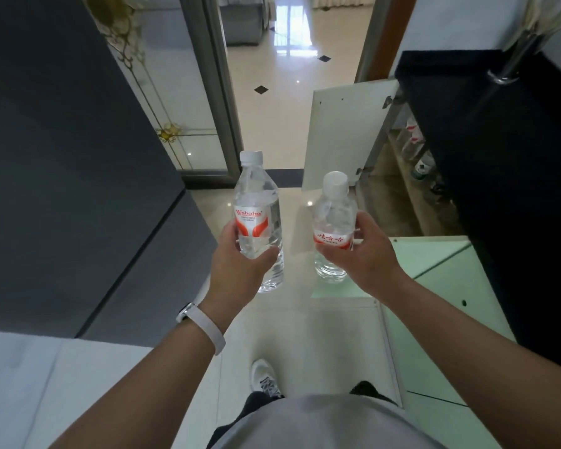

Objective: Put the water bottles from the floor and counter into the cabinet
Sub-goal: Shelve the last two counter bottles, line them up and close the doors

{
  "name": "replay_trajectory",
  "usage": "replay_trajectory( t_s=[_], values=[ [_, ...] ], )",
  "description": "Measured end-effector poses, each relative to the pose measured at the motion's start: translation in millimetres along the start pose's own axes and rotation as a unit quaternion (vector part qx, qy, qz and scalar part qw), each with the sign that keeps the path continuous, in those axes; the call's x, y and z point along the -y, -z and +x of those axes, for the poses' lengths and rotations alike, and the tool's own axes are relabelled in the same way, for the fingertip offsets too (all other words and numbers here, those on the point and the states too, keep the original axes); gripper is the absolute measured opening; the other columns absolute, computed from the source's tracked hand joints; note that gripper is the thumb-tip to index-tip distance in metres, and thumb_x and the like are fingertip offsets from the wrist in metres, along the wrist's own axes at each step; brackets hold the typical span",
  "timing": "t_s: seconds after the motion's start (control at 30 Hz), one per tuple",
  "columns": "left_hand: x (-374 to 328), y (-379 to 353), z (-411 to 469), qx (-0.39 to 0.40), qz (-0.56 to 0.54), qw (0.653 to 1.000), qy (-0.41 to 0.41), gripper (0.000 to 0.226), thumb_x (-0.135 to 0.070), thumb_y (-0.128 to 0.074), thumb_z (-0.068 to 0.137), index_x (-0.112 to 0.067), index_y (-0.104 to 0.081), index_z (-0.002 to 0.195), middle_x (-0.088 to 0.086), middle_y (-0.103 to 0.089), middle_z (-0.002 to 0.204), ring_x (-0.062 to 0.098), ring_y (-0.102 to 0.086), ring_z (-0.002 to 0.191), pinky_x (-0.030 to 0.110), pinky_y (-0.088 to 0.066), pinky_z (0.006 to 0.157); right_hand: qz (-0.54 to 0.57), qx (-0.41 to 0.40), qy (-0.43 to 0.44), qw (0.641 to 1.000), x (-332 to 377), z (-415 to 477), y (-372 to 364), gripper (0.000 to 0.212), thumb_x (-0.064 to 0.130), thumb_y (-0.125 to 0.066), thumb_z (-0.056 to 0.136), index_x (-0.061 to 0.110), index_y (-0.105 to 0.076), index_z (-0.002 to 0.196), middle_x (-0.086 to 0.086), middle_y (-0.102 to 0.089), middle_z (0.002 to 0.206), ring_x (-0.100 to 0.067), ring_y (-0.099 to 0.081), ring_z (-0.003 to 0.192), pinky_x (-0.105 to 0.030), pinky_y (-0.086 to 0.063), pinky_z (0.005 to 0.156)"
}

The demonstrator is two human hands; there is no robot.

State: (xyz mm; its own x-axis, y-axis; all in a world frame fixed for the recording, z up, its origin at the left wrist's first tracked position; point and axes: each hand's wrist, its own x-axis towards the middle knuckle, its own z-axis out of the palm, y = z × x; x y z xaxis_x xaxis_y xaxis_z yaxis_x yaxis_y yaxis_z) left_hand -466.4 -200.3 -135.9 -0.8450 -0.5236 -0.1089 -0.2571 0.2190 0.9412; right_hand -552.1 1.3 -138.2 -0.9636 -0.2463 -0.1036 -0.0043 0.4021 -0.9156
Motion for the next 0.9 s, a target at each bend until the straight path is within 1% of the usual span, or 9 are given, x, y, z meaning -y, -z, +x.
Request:
replay_trajectory(
  t_s=[0.13,0.23,0.33,0.43,0.53,0.63,0.7,0.77,0.9],
  values=[
    [1.7,28.7,40.5,0.005,-0.009,1.000,-0.010,0.056,-0.011,-0.082,0.077,-0.016,-0.056,0.127,-0.008,-0.066,0.109,0.005,-0.066,0.092,0.004,-0.048,0.067,0.002,0.006,-0.019,1.000,16.9,23.7,-32.8,0.054,0.053,-0.084,0.058,0.043,-0.055,0.103,0.017,-0.066,0.099,-0.009,-0.065,0.093,-0.045,-0.057,0.083],
    [3.6,39.7,64.2,0.012,-0.019,1.000,-0.006,0.056,-0.010,-0.081,0.078,-0.016,-0.056,0.127,-0.009,-0.066,0.107,-0.003,-0.066,0.089,0.005,-0.048,0.066,-0.007,0.011,-0.026,1.000,23.9,39.7,-47.1,0.060,0.056,-0.082,0.056,0.042,-0.054,0.107,0.016,-0.065,0.103,-0.010,-0.065,0.097,-0.044,-0.057,0.084],
    [6.3,41.2,90.1,0.023,-0.025,0.999,-0.004,0.056,-0.008,-0.081,0.078,-0.017,-0.055,0.127,-0.011,-0.066,0.107,-0.005,-0.066,0.088,0.005,-0.049,0.067,-0.001,0.012,-0.036,0.999,26.1,61.1,-55.4,0.061,0.060,-0.081,0.054,0.044,-0.053,0.106,0.016,-0.065,0.104,-0.011,-0.064,0.098,-0.045,-0.057,0.085],
    [7.3,34.9,117.2,0.033,-0.029,0.999,0.001,0.055,-0.007,-0.081,0.078,-0.020,-0.055,0.125,-0.011,-0.065,0.107,-0.006,-0.066,0.088,0.006,-0.050,0.066,0.016,0.018,-0.043,0.999,25.0,86.7,-60.3,0.060,0.057,-0.081,0.056,0.044,-0.054,0.108,0.016,-0.065,0.106,-0.010,-0.065,0.099,-0.044,-0.058,0.084],
    [8.7,22.3,152.0,0.044,-0.020,0.999,0.003,0.056,-0.009,-0.082,0.078,-0.019,-0.055,0.127,-0.009,-0.066,0.108,-0.001,-0.067,0.091,0.009,-0.052,0.068,0.036,0.014,-0.046,0.998,19.7,118.7,-65.3,0.059,0.050,-0.084,0.060,0.040,-0.056,0.110,0.014,-0.065,0.105,-0.010,-0.065,0.097,-0.043,-0.058,0.085],
    [5.3,5.1,192.7,0.052,-0.012,0.998,0.014,0.059,-0.012,-0.083,0.076,-0.019,-0.056,0.127,-0.004,-0.068,0.110,0.008,-0.070,0.093,0.021,-0.059,0.075,0.057,0.004,-0.056,0.997,14.1,159.0,-67.5,0.052,0.035,-0.087,0.068,0.034,-0.058,0.111,0.013,-0.066,0.101,-0.002,-0.065,0.089,-0.038,-0.059,0.082],
    [-2.8,-5.7,223.4,0.061,0.001,0.998,0.018,0.057,-0.012,-0.083,0.076,-0.020,-0.056,0.125,-0.004,-0.069,0.109,0.009,-0.070,0.093,0.028,-0.061,0.080,0.052,-0.001,-0.064,0.997,12.4,190.4,-66.3,0.051,0.036,-0.086,0.070,0.034,-0.058,0.112,0.013,-0.066,0.100,-0.001,-0.065,0.086,-0.034,-0.060,0.079],
    [-13.6,-16.9,257.0,0.073,0.017,0.997,0.013,0.055,-0.013,-0.083,0.077,-0.022,-0.057,0.125,-0.006,-0.069,0.108,0.008,-0.071,0.093,0.032,-0.061,0.081,0.050,-0.006,-0.069,0.996,11.5,224.2,-61.1,0.050,0.039,-0.086,0.070,0.035,-0.057,0.110,0.013,-0.066,0.100,-0.003,-0.066,0.086,-0.035,-0.060,0.076],
    [-43.0,-41.3,322.8,0.098,0.044,0.994,-0.003,0.058,-0.020,-0.082,0.081,-0.023,-0.053,0.131,-0.010,-0.067,0.112,0.007,-0.069,0.098,0.024,-0.059,0.079,0.061,-0.030,-0.074,0.995,13.7,288.7,-42.4,0.044,0.034,-0.086,0.071,0.034,-0.058,0.104,0.014,-0.067,0.096,0.003,-0.064,0.083,-0.030,-0.058,0.074]
  ],
)
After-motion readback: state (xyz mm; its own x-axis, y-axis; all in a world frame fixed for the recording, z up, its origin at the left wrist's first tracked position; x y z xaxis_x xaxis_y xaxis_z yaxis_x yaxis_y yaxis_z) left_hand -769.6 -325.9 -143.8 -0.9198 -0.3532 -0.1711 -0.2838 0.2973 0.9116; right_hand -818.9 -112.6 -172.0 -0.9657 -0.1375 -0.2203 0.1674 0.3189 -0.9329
